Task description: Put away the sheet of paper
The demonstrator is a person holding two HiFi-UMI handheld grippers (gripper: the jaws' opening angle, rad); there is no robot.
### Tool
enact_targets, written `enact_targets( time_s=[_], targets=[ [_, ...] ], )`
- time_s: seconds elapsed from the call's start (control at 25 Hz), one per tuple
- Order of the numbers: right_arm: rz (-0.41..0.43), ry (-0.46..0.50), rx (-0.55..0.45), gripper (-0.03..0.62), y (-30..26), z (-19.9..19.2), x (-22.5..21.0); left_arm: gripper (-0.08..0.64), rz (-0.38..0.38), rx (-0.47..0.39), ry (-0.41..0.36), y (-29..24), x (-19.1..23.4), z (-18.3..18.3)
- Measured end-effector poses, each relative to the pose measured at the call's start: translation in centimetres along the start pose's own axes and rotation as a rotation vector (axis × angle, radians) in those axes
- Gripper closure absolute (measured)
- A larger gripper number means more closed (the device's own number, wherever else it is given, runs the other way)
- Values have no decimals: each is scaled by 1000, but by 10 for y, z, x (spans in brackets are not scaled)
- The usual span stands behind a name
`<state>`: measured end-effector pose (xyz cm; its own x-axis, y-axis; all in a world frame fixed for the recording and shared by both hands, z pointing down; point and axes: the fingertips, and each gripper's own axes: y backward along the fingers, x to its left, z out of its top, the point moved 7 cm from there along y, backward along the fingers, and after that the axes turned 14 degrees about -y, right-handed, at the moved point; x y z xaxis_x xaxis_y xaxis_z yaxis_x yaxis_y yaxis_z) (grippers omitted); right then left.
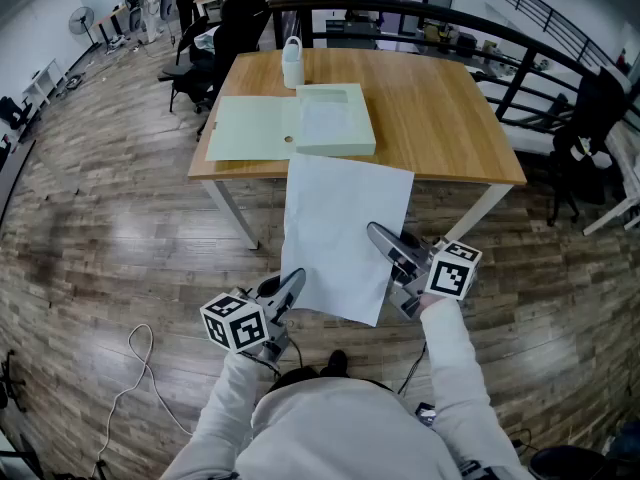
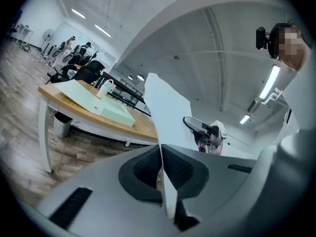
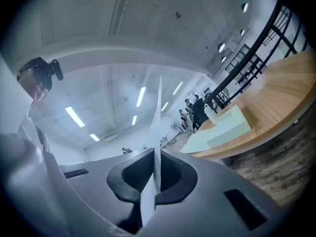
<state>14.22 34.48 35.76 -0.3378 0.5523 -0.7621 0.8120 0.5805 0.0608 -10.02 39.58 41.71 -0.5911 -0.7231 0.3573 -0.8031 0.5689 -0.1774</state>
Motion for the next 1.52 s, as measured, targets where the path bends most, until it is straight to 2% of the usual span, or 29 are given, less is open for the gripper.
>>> enact_targets(
  time_s=[0.24, 0.52, 0.76, 1.2, 1.52],
  targets=[
    [14, 11, 2, 566, 4, 8, -4, 541, -20, 15, -51, -11, -4, 3],
    [9, -2, -13, 565, 7, 12, -14, 541, -11, 8, -41, -18, -4, 4],
    [33, -50, -35, 565, 0, 20, -24, 541, -2, 39, -66, -27, 2, 12],
    [26, -57, -46, 565, -50, 68, -69, 541, -22, 12, -58, -75, 67, 42],
    [7, -74, -42, 565, -119, 116, -117, 541, -43, 4, -34, -115, 144, 77]
  ],
)
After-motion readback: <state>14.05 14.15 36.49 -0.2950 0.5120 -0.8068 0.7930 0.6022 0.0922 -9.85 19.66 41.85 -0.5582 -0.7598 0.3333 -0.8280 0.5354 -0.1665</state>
